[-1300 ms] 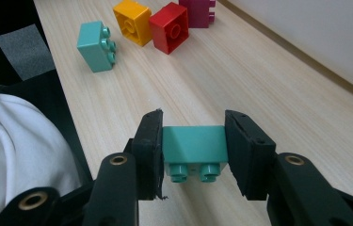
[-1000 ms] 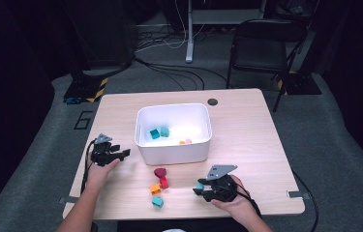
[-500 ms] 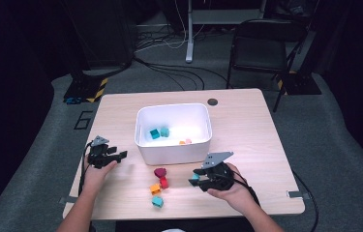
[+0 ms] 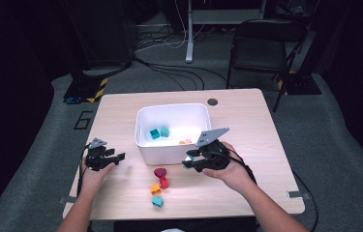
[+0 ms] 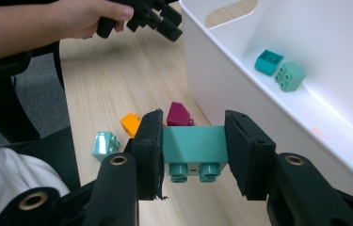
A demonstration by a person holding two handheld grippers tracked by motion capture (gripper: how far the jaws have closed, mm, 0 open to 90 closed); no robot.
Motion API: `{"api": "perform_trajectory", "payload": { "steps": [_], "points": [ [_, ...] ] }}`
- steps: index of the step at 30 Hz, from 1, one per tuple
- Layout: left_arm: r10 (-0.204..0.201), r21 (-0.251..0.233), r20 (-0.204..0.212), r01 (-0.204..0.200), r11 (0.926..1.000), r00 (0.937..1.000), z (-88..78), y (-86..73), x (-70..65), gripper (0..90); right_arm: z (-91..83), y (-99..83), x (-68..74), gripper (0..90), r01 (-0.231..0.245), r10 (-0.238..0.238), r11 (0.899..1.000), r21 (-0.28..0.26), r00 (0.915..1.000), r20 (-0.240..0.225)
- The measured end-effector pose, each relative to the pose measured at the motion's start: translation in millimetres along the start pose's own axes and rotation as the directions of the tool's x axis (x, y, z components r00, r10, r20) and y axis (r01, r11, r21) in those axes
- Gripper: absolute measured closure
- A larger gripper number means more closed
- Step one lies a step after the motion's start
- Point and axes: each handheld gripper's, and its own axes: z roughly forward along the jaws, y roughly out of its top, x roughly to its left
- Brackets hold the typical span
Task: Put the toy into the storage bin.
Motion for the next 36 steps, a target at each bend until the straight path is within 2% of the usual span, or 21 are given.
{"api": "perform_trajectory", "payload": {
  "steps": [9,14,21,24,28,36],
  "points": [
    [-0.001,0.007,-0.001,0.001,1.0000,1.0000,-3.6,-1.4,1.6,40.9,1.0,23.1,-15.1,58.3,-0.010,0.010,1.000,0.001,0.9999,0.013],
    [0.001,0.010,-0.002,-0.001,0.9999,1.0000,-4.5,-2.3,1.2,40.9,9.5,38.8,-27.7,58.3,0.008,-0.008,1.000,0.003,0.9994,0.035],
    [-0.002,0.004,-0.005,0.002,1.0000,1.0000,-7.3,-4.7,2.3,40.9,23.5,54.7,-38.2,58.3,0.006,-0.005,1.000,-0.006,0.9988,0.049],
    [-0.002,-0.006,-0.007,0.002,1.0000,1.0000,-7.5,-5.6,1.6,40.9,29.2,61.1,-43.0,58.3,0.003,-0.002,1.000,-0.013,0.9988,0.049],
    [0.004,0.009,-0.003,-0.004,1.0000,1.0000,-9.0,-6.0,1.8,41.0,38.2,68.1,-50.8,58.3,-0.014,0.015,1.000,-0.021,0.9987,0.049],
    [0.000,0.008,-0.006,0.000,1.0000,1.0000,-9.7,-7.9,2.8,41.0,54.0,83.8,-65.4,58.3,-0.033,0.035,0.999,-0.027,0.9971,0.068]
  ]
}}
